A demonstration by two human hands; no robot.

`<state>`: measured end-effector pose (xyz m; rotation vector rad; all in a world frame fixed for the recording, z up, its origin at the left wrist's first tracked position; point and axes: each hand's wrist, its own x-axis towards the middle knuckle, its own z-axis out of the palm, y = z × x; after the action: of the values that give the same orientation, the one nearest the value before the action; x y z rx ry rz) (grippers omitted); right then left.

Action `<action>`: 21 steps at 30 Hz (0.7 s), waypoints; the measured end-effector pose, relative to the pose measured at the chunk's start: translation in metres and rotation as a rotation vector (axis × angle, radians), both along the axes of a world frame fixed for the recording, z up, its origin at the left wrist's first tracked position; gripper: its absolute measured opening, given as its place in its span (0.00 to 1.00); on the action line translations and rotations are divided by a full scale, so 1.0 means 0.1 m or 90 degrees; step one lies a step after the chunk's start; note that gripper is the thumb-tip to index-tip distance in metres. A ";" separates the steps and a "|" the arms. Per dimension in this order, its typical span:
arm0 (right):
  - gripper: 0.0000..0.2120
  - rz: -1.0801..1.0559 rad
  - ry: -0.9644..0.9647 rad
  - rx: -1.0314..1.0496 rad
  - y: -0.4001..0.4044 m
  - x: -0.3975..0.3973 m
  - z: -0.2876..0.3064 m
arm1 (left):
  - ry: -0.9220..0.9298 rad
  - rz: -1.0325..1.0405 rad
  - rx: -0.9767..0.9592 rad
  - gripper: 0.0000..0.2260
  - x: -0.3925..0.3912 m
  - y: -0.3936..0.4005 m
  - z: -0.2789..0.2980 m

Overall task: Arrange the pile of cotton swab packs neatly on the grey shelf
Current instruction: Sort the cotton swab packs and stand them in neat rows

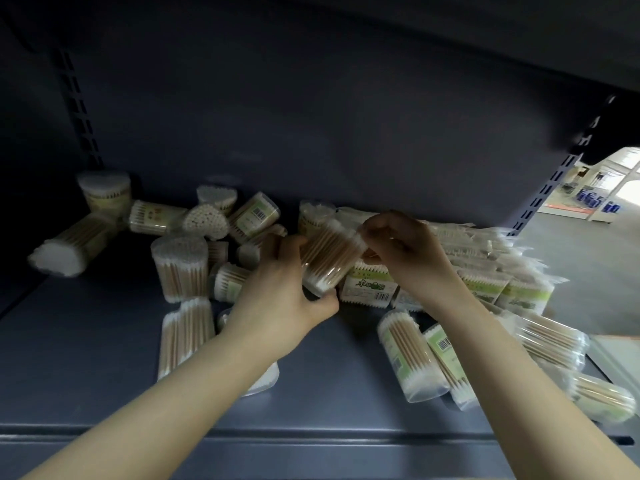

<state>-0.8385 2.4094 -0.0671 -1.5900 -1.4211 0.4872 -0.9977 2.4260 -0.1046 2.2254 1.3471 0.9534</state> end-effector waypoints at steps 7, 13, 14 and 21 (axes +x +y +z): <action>0.13 0.129 0.041 0.014 -0.02 0.10 -0.05 | -0.175 -0.062 -0.140 0.27 -0.06 0.09 -0.06; 0.12 0.169 0.073 0.003 0.01 0.12 -0.07 | -0.189 -0.129 -0.162 0.09 -0.08 0.08 -0.07; 0.11 0.160 0.063 0.004 0.02 0.11 -0.08 | -0.191 -0.137 -0.159 0.07 -0.08 0.07 -0.07; 0.03 0.062 -0.036 0.040 0.15 0.02 -0.03 | -0.133 -0.090 -0.170 0.16 -0.01 0.16 -0.10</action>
<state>-0.8362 2.4245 -0.0706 -1.5010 -1.5477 0.4528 -0.9982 2.4420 -0.1147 1.9351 1.1342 0.8714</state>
